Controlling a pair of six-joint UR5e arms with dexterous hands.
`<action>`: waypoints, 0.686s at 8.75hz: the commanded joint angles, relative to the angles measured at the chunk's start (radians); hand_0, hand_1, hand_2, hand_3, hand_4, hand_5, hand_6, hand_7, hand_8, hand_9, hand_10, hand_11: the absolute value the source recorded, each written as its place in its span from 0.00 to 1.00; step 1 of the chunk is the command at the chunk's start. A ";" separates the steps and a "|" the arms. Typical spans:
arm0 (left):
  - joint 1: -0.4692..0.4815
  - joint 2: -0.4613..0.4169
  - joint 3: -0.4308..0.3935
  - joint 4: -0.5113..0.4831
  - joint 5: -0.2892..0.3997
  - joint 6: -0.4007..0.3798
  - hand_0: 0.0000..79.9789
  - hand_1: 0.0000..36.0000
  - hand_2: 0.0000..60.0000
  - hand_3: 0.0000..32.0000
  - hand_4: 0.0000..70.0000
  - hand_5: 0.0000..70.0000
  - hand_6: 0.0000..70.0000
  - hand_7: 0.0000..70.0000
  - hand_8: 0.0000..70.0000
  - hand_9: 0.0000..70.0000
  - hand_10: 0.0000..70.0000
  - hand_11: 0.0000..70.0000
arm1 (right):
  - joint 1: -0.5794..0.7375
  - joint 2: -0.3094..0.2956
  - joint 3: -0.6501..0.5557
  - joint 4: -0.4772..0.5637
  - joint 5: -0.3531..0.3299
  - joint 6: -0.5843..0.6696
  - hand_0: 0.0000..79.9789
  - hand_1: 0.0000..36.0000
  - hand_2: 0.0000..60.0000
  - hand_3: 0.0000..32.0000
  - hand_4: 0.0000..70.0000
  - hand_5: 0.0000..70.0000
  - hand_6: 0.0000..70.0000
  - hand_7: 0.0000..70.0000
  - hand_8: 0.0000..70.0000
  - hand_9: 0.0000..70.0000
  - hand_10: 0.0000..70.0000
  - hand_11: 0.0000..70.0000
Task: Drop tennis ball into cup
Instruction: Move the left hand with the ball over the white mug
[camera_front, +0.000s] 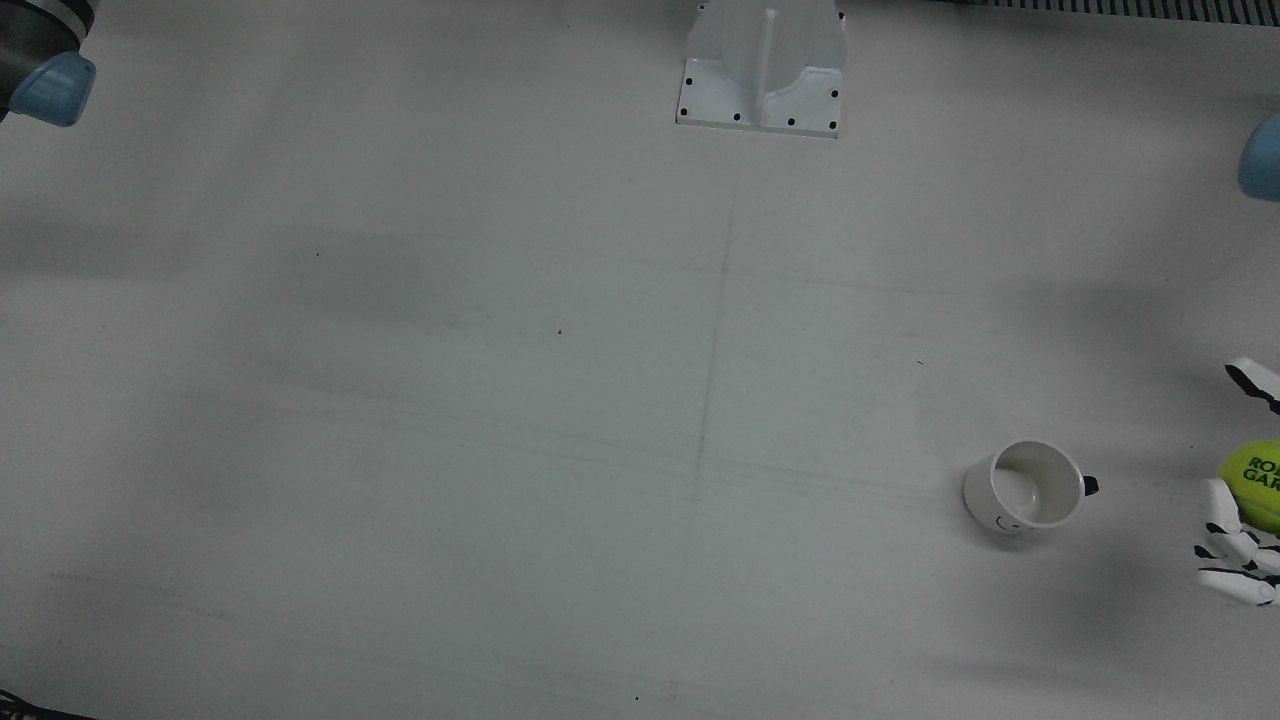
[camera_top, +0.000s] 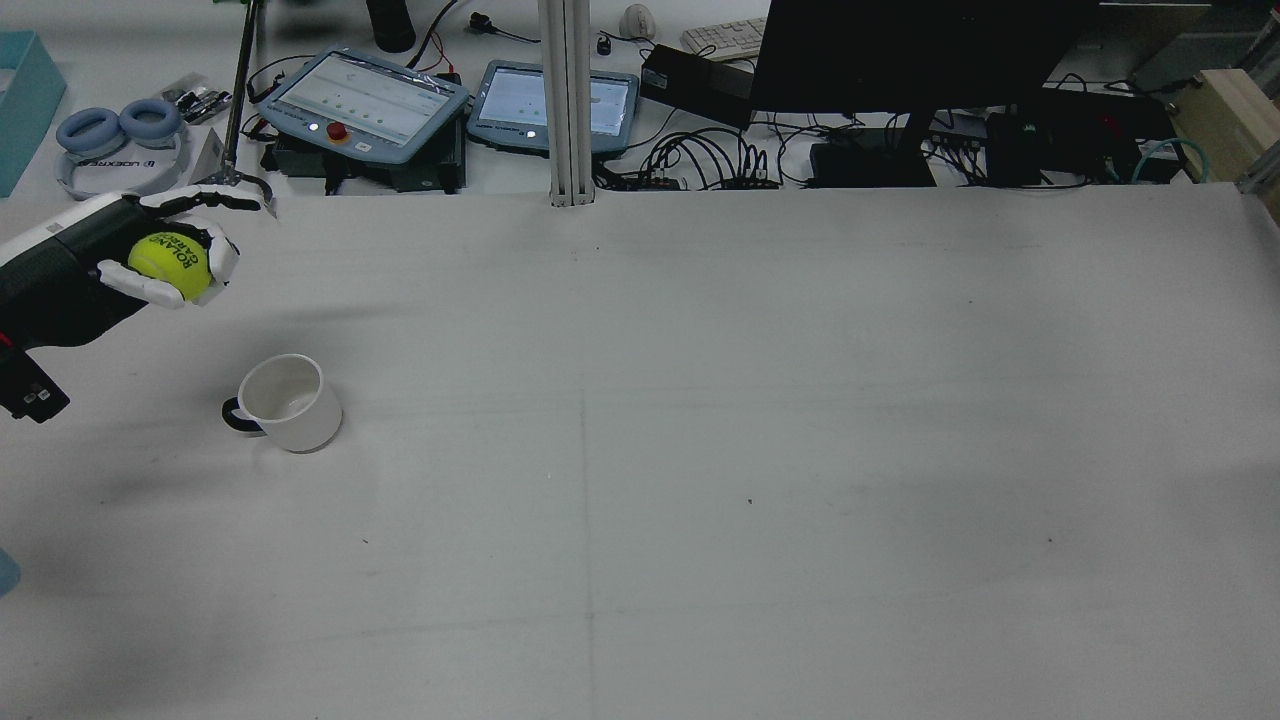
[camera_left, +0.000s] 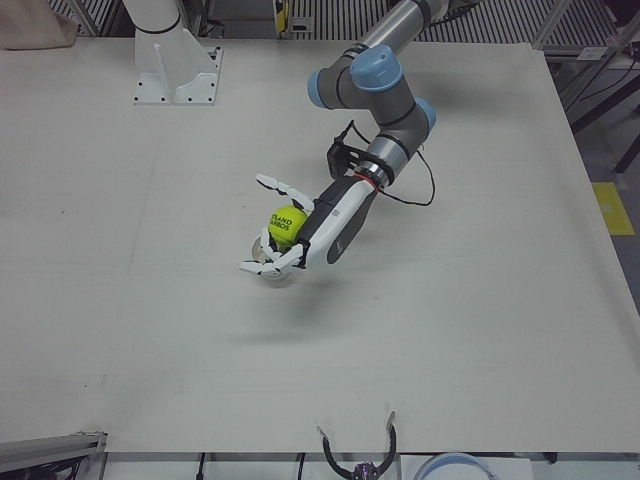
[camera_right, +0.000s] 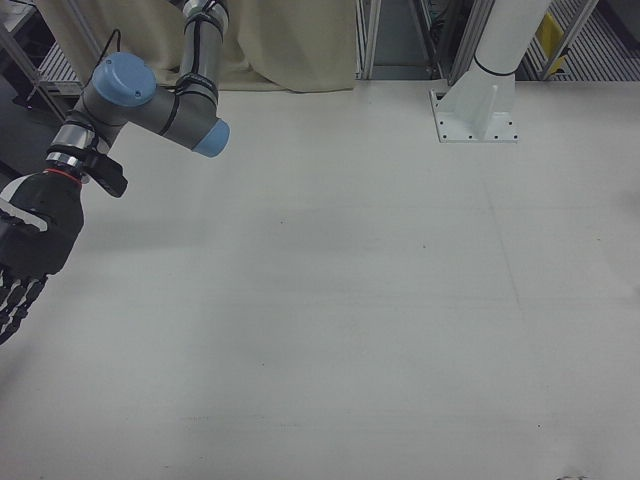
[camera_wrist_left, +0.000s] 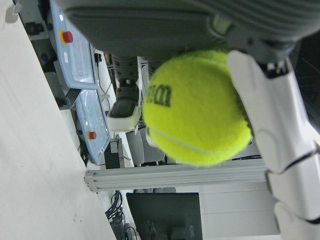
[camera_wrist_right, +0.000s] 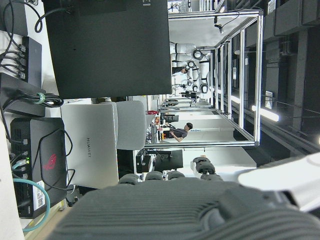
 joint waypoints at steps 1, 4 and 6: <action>0.043 -0.045 0.108 -0.041 -0.020 0.015 0.64 0.24 0.14 0.00 0.35 0.34 1.00 1.00 0.64 0.82 0.66 0.94 | 0.000 0.000 0.001 0.000 0.000 0.000 0.00 0.00 0.00 0.00 0.00 0.00 0.00 0.00 0.00 0.00 0.00 0.00; 0.095 -0.056 0.125 -0.048 -0.021 0.027 0.64 0.27 0.10 0.00 0.34 0.31 1.00 1.00 0.62 0.80 0.64 0.91 | 0.000 0.000 0.001 0.000 0.000 0.000 0.00 0.00 0.00 0.00 0.00 0.00 0.00 0.00 0.00 0.00 0.00 0.00; 0.120 -0.056 0.128 -0.054 -0.024 0.032 0.65 0.27 0.12 0.00 0.32 0.33 1.00 1.00 0.61 0.77 0.62 0.89 | 0.000 0.000 0.001 0.000 0.000 0.000 0.00 0.00 0.00 0.00 0.00 0.00 0.00 0.00 0.00 0.00 0.00 0.00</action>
